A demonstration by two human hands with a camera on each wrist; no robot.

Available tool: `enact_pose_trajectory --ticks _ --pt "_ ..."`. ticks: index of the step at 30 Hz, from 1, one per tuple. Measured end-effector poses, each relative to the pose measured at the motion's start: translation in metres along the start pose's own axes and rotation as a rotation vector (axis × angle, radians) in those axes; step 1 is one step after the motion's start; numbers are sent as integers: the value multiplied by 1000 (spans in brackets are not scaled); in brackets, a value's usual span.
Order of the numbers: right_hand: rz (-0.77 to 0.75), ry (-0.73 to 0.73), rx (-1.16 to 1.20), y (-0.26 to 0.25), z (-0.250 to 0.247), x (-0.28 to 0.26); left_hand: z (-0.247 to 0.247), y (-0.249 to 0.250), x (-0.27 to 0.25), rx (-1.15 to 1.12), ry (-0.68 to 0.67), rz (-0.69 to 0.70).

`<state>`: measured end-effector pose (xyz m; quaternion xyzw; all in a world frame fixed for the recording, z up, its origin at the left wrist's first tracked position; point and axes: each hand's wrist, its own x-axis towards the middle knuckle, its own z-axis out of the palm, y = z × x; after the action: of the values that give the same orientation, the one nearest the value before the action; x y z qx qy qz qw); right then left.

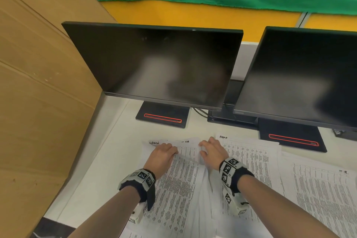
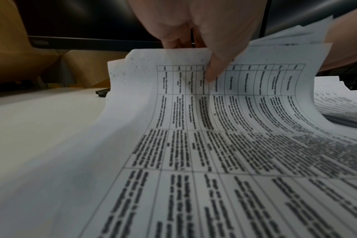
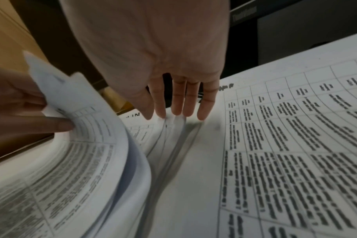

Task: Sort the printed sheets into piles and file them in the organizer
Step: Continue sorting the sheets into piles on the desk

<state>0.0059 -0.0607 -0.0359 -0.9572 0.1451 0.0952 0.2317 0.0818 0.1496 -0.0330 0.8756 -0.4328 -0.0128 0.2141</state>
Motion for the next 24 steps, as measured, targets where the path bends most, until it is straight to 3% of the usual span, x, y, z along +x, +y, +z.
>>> enact_pose_trajectory --ticks 12,14,17,19,22,24 --pt "-43 82 -16 -5 0 4 1 -4 2 36 -14 33" --pt "-55 114 105 -8 0 2 0 -2 3 68 -10 4" --pt "70 129 533 -17 -3 -5 0 -3 3 112 14 -31" --pt "166 7 746 -18 -1 -10 2 -4 4 80 0 -34" --pt "205 -216 712 -16 6 -14 4 -7 6 72 -63 -31" --pt "272 -139 718 -13 6 -14 6 -11 7 78 -73 -25"
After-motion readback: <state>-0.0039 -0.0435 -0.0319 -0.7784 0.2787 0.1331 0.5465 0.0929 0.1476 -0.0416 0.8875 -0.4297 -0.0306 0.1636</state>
